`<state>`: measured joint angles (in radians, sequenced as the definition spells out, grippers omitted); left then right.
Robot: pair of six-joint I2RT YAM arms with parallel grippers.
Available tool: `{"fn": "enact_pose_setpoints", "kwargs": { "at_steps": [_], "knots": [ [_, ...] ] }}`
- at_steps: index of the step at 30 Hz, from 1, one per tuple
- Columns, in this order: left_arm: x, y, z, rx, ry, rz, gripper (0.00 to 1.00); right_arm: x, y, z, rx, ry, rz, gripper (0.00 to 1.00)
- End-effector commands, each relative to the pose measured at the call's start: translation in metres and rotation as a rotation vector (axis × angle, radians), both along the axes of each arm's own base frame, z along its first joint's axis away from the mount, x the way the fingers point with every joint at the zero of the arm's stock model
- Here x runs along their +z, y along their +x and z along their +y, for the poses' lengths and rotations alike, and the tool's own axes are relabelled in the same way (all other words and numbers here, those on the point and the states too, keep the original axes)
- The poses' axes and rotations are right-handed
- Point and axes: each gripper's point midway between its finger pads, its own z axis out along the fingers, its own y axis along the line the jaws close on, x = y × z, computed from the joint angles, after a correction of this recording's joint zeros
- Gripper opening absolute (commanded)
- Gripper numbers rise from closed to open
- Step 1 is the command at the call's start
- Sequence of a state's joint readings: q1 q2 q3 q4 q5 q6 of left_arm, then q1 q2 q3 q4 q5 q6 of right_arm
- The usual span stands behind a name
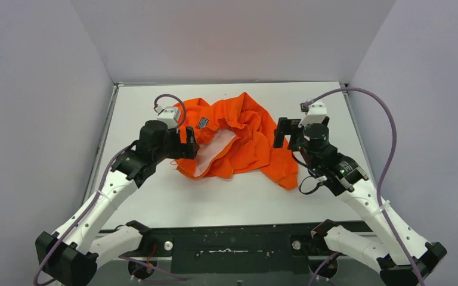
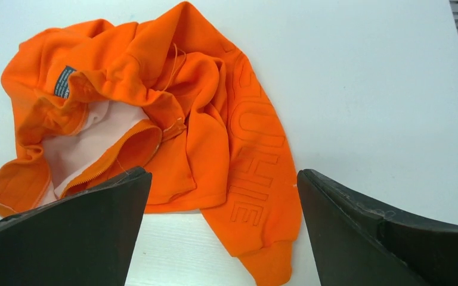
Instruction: Zip up the jacket
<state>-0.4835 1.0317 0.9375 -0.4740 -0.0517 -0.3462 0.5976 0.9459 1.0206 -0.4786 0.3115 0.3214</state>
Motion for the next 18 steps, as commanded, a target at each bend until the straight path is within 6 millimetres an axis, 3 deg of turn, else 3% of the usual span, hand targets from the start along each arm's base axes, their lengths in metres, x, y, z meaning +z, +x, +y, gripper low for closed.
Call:
{"fn": "enact_pose_setpoints", "kwargs": {
  "at_steps": [1,12,18],
  "knots": [
    [0.022,0.005,-0.006,-0.02,-0.031,-0.072,0.96,0.018,0.003,-0.003,-0.002,-0.027,-0.062,1.0],
    [-0.004,0.007,-0.002,0.044,-0.013,0.017,0.91,-0.001,0.032,0.026,0.125,-0.153,-0.063,1.0],
    [-0.01,0.007,0.001,0.055,0.003,0.037,0.89,-0.008,0.062,0.058,0.204,-0.167,-0.045,0.99]
  ]
}}
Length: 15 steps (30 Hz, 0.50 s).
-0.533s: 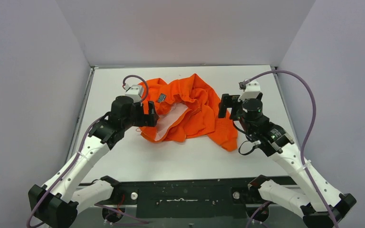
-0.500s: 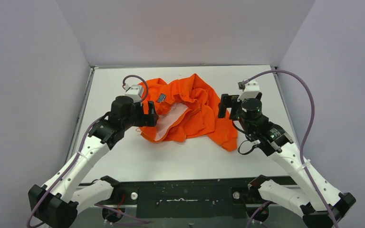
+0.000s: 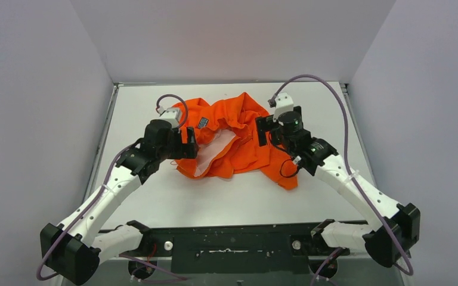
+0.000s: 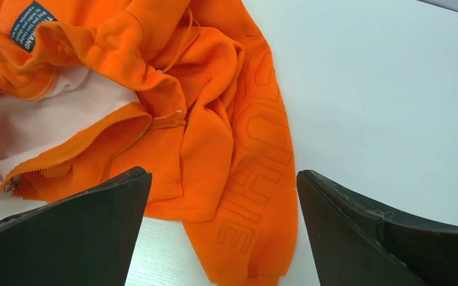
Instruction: Zip up the jacket
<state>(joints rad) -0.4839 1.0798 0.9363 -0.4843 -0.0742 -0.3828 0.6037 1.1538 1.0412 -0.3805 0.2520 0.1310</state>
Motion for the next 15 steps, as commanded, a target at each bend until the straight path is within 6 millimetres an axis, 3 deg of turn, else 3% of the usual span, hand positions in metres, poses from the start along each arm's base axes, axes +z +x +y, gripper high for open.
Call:
{"fn": "enact_pose_setpoints", "kwargs": {
  "at_steps": [1,9,15],
  "knots": [
    [0.006,0.003,0.001,0.022,-0.003,-0.022,0.89,0.028,0.031,0.035,0.099,0.044,-0.086,0.99],
    [0.004,0.0,0.012,0.055,0.032,-0.03,0.88,0.001,0.07,0.075,0.242,0.043,0.0,0.97],
    [0.004,-0.001,0.01,0.046,0.022,-0.029,0.88,-0.035,0.092,0.097,0.339,0.084,0.099,0.97]
  ]
}}
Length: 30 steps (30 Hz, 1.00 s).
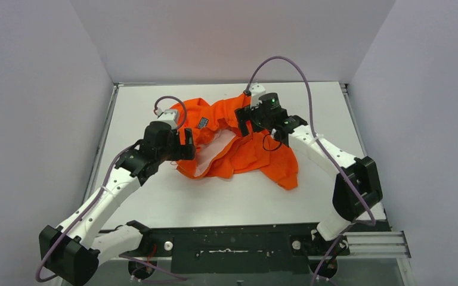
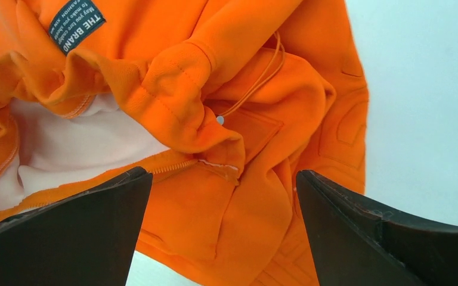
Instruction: Zip up the jacket
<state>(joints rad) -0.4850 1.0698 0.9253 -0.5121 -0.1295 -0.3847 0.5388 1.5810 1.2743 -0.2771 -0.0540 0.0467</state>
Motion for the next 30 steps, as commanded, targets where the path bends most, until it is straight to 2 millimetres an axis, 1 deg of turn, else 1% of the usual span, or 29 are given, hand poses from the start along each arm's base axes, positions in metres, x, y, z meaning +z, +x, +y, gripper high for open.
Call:
{"fn": "enact_pose_setpoints", "kwargs": {
  "at_steps": [1,5,9,10,12,15,19,20,27,30],
  "knots": [
    [0.01,0.001,-0.003,-0.004,-0.024,-0.035,0.88,0.006,0.021,0.026,0.104,0.081,-0.012,0.97],
    [-0.002,0.003,-0.009,-0.006,-0.033,0.014,0.88,-0.01,0.032,0.035,0.11,0.083,0.016,0.96],
    [-0.02,0.006,-0.007,0.038,-0.012,0.076,0.85,-0.026,0.042,0.035,0.103,0.077,0.036,0.96],
    [-0.023,0.007,-0.006,0.059,-0.007,0.09,0.83,-0.029,0.044,0.035,0.103,0.075,0.043,0.96],
    [-0.031,0.01,-0.002,0.115,0.004,0.111,0.76,-0.035,0.046,0.035,0.1,0.074,0.051,0.95],
    [-0.039,0.014,-0.001,0.189,0.014,0.107,0.74,-0.043,0.048,0.036,0.097,0.07,0.061,0.92],
    [-0.051,0.023,0.011,0.291,0.068,0.11,0.74,-0.045,0.052,0.035,0.093,0.069,0.063,0.88],
    [-0.055,0.025,0.012,0.306,0.074,0.113,0.74,-0.045,0.053,0.035,0.094,0.072,0.062,0.86],
    [-0.092,0.034,0.008,0.325,0.111,0.173,0.75,-0.038,0.052,0.044,0.136,0.109,0.057,0.71],
    [-0.103,0.039,0.002,0.32,0.107,0.19,0.75,-0.038,0.052,0.047,0.148,0.121,0.061,0.66]
  ]
}}
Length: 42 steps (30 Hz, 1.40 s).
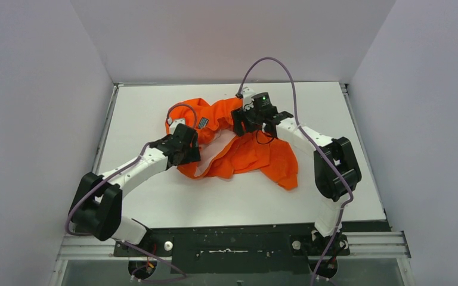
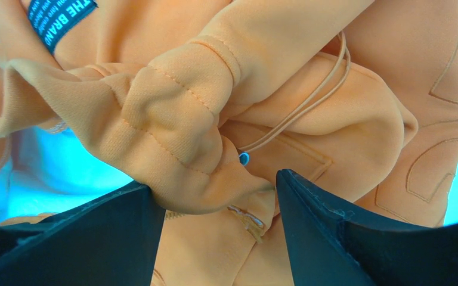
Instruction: Zip up the jacket
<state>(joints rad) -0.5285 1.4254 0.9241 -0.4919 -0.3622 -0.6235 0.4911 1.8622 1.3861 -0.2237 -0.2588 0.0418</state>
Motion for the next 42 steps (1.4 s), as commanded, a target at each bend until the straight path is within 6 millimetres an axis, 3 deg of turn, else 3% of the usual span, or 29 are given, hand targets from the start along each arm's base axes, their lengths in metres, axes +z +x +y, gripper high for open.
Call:
{"fn": "enact_pose_setpoints", "kwargs": {
  "at_steps": [1,3,6,8,10,11,12,15,18,24,32,36,42],
  "knots": [
    [-0.005,0.019,-0.008,0.033,-0.027,-0.044,0.75,0.034,0.02,0.016,0.022,0.085,-0.093,0.64],
    [-0.009,0.022,-0.012,0.029,-0.038,-0.041,0.73,0.034,0.02,0.017,0.027,0.093,-0.092,0.6],
    [-0.009,0.025,-0.017,0.022,-0.053,-0.043,0.58,0.036,0.022,0.02,0.028,0.102,-0.094,0.47],
    [-0.002,0.028,-0.017,0.024,-0.063,-0.065,0.42,0.04,0.024,0.019,0.024,0.105,-0.097,0.37],
    [0.01,0.03,-0.017,0.025,-0.074,-0.096,0.23,0.045,0.026,0.017,0.011,0.103,-0.108,0.2],
    [0.017,0.03,-0.017,0.025,-0.08,-0.112,0.11,0.05,0.026,0.016,0.002,0.107,-0.115,0.06],
    [0.027,0.03,-0.016,0.025,-0.086,-0.131,0.0,0.054,0.027,0.013,-0.014,0.108,-0.122,0.0],
    [0.054,0.029,-0.015,0.017,-0.107,-0.178,0.0,0.072,0.025,0.006,-0.05,0.113,-0.149,0.0],
    [0.094,0.028,-0.014,0.005,-0.131,-0.243,0.0,0.101,0.019,-0.008,-0.106,0.121,-0.204,0.0],
    [0.186,0.021,-0.008,-0.044,-0.166,-0.396,0.0,0.177,-0.003,-0.04,-0.22,0.168,-0.349,0.0],
    [0.323,0.009,-0.006,-0.148,-0.212,-0.624,0.0,0.292,-0.058,-0.069,-0.279,0.292,-0.57,0.0],
    [0.39,-0.006,-0.012,-0.233,-0.274,-0.76,0.0,0.345,-0.092,-0.071,-0.246,0.372,-0.664,0.0],
    [0.474,-0.034,-0.015,-0.352,-0.346,-0.957,0.0,0.419,-0.137,-0.075,-0.171,0.493,-0.801,0.0]
  ]
}}
